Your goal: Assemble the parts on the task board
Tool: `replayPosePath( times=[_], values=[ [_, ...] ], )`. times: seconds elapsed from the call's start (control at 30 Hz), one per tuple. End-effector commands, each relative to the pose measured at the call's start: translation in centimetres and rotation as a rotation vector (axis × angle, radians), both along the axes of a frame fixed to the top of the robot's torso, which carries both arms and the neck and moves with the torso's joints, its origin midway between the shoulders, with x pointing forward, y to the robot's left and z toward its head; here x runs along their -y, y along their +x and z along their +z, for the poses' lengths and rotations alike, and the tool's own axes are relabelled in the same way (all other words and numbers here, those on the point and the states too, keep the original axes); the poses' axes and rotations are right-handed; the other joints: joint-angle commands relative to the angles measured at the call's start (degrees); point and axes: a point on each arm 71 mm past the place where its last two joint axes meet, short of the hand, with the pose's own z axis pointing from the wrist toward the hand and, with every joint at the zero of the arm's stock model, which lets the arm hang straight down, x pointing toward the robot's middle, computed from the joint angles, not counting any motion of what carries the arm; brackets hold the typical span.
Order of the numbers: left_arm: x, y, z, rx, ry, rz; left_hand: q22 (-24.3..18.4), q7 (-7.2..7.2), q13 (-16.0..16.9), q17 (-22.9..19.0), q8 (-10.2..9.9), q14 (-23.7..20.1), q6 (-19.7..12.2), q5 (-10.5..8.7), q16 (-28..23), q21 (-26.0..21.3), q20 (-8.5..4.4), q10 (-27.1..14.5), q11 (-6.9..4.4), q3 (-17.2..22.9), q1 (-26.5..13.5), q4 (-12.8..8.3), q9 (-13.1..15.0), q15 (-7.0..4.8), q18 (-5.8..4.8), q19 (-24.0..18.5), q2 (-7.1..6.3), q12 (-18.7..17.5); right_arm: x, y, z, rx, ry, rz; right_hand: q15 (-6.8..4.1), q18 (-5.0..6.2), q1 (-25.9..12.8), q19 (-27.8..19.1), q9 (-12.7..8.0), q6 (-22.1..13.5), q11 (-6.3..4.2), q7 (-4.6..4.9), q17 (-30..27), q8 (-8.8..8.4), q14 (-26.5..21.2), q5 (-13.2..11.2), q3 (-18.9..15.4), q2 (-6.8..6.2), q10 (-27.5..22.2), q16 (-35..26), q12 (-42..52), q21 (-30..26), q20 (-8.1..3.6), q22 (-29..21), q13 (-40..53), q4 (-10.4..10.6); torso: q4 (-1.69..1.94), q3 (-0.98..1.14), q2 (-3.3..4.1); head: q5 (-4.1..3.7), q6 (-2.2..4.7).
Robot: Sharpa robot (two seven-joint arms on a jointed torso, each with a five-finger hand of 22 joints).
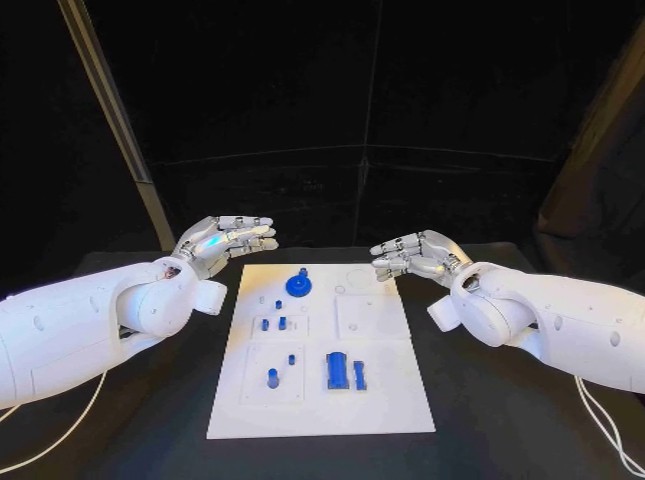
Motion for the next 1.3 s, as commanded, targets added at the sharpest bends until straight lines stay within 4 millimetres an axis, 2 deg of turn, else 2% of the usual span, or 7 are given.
replayPosePath(
  times=[0.03, 0.23, 0.27, 0.6, 0.77, 0.8, 1.3],
  values=[
    [-0.7, 0.7, -0.1, 0.03, -0.041, 0.127, -1.1, -0.31, -0.1, -1.0, -0.3, 0.2, -0.6, -0.31, -2.1, -1.1, 0.6, 0.1, 0.62, -0.8, -0.2, 0.1, -0.1, 0.65, 0.96, 0.0, 0.58, -0.9, 0.0, 1.2, 0.5, 0.056, 0.156, -0.028, -0.13, 0.26, -0.5, 0.7, -0.6, 0.5, -0.05, -0.16, -1.2, -0.24, 0.7, -0.3, 0.2, 0.57, 1.0, -0.7, -0.3, -1.3, 0.1, -1.0, -1.2, -0.8, -0.24, 0.21, -1.09, 0.0, 1.39],
    [-0.5, 1.3, -0.8, 0.024, -0.039, 0.186, -2.2, -0.03, 0.0, -1.8, -0.3, 1.4, -0.6, -0.32, -4.2, -1.8, 0.62, 0.6, 0.54, -1.3, 0.0, 0.3, -0.1, 0.71, 1.01, 0.8, 0.97, -1.9, -0.3, 2.8, 0.2, 0.077, 0.168, -0.049, 0.08, 0.27, -1.2, 1.2, -1.9, 1.2, 0.02, 0.02, -3.3, -0.34, 1.0, -0.4, 0.1, 1.11, 1.4, -1.4, -0.5, -4.1, 0.38, -3.2, -3.6, -2.0, -0.1, 0.48, -1.34, 0.01, 3.08],
    [0.0, 1.0, -1.0, -0.002, -0.014, 0.102, -6.7, -3.27, -3.6, -7.0, -4.0, -14.5, -17.9, -3.14, -8.6, -5.5, -4.18, -17.1, -2.49, -7.2, -21.7, 2.2, -3.8, -1.97, -2.92, -10.7, 3.86, -3.9, -0.3, 2.5, -0.2, 0.046, 0.092, -0.052, -2.09, -3.08, -26.1, -15.1, -4.2, -15.6, -2.75, -3.16, -5.3, -3.95, -18.3, -3.1, 4.5, -1.6, -17.6, -5.0, -4.1, -7.9, -3.65, -6.3, -8.8, 0.1, -0.13, 0.29, -1.03, -0.04, 2.48],
    [1.1, -0.2, -1.5, 0.005, 0.021, 0.155, -10.0, -5.46, -3.6, -7.0, -4.0, -25.9, -30.8, -3.14, -12.1, -8.5, -7.75, -29.9, -4.54, -11.8, -37.9, 6.8, -3.8, -4.0, -3.99, -18.7, 3.86, -9.0, -1.3, 1.3, 0.1, 0.06, 0.151, -0.133, -7.02, -4.69, -44.7, -26.4, -9.8, -27.3, -4.52, -5.33, -10.2, -3.95, -31.8, -3.1, 7.7, -3.32, -31.0, -5.0, -4.1, -10.9, -6.61, -8.8, -8.8, 4.3, 1.15, 1.99, -1.82, 2.16, 3.0],
    [2.2, -1.6, -1.7, 0.018, 0.06, 0.215, -11.2, -6.35, -3.6, -7.0, -4.0, -30.3, -35.7, -3.14, -13.3, -9.6, -9.11, -34.8, -9.16, -13.6, -44.0, 6.8, -3.8, -8.3, -5.02, -21.9, 3.86, -9.0, -2.2, -0.2, 0.5, 0.063, 0.205, -0.227, -7.02, -5.31, -51.8, -30.9, -9.8, -32.0, -8.7, -6.21, -10.2, -3.95, -37.2, -3.1, 8.8, -7.53, -36.3, -5.0, -4.1, -12.0, -7.77, -9.7, -8.8, 4.3, 1.19, 2.04, -1.84, 2.22, 3.01],
    [2.4, -1.9, -1.7, 0.021, 0.069, 0.228, -11.5, -10.42, -3.6, -7.0, -4.0, -31.2, -36.6, -3.14, -13.6, -9.8, -9.37, -35.8, -9.16, -13.9, -45.2, 6.8, -3.8, -8.3, -5.06, -22.4, 3.86, -9.0, -2.4, -0.6, 0.5, 0.062, 0.215, -0.247, -7.02, -5.31, -53.0, -31.7, -9.8, -32.8, -8.7, -10.33, -10.2, -3.95, -38.1, -3.1, 9.0, -7.53, -37.2, -5.0, -4.1, -12.2, -7.97, -9.9, -8.8, 4.3, 1.19, 2.04, -1.84, 2.22, 3.01],
    [4.6, -5.4, -1.3, 0.07, 0.152, 0.372, -17.1, -10.42, -3.6, -7.0, -4.0, -40.2, -46.6, -3.14, -19.2, -14.7, -15.46, -45.8, -9.16, -17.4, -57.7, 6.8, -3.8, -8.3, -9.7, -28.9, 3.86, -9.0, -3.7, -3.3, 1.1, 0.039, 0.261, -0.387, -7.02, -10.27, -67.5, -40.9, -9.8, -42.3, -8.7, -10.33, -10.2, -3.95, -49.1, -3.1, 14.5, -7.53, -48.0, -5.0, -4.1, -17.1, -13.12, -13.9, -8.8, 4.3, 1.19, 2.04, -1.84, 2.22, 3.01]
  ],
)
